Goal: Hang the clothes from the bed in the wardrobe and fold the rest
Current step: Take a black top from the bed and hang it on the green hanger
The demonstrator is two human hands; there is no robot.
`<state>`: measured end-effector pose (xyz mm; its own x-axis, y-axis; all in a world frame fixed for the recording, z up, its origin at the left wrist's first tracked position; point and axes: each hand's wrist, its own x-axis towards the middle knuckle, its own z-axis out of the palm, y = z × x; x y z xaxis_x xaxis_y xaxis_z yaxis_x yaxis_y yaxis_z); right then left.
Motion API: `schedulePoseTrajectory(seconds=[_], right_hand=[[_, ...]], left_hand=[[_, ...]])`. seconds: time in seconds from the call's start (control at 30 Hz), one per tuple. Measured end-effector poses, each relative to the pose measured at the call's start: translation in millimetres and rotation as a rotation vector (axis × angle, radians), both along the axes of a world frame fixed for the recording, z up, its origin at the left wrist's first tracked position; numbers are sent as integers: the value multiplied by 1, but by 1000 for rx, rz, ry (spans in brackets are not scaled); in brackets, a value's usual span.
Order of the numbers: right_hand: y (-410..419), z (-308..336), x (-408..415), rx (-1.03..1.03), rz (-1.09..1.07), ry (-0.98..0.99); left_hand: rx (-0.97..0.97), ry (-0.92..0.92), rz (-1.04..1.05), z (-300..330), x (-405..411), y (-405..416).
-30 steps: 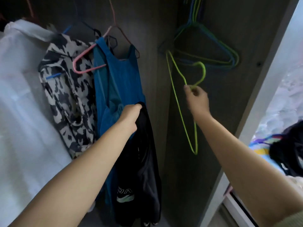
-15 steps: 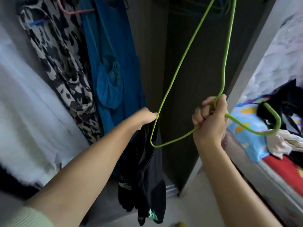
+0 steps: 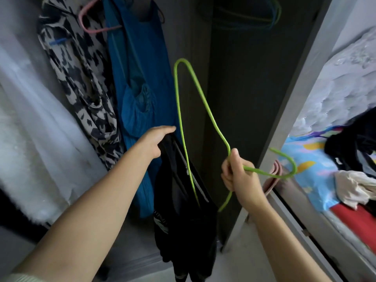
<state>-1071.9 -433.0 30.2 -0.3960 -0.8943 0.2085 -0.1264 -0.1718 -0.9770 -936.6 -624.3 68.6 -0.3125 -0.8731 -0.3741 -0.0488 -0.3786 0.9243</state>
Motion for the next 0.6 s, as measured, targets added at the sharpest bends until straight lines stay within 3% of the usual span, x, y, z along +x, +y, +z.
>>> schedulePoseTrajectory(seconds=[0.13,0.27,0.33,0.47,0.6], right_hand=[[9,8,-22,98,57,157],[11,-4,-34,281,106,188],[12,-1,-42,390,138,307],[6,23,-53,618,246,522],[10,44,-60,782,335,581]], left_hand=[[45,110,-26,-11,0,10],[112,308,33,-3,-1,19],[30,190,35,-6,3,13],[-226,-264,48,-28,4,11],[-313,-373,125,-44,8,9]])
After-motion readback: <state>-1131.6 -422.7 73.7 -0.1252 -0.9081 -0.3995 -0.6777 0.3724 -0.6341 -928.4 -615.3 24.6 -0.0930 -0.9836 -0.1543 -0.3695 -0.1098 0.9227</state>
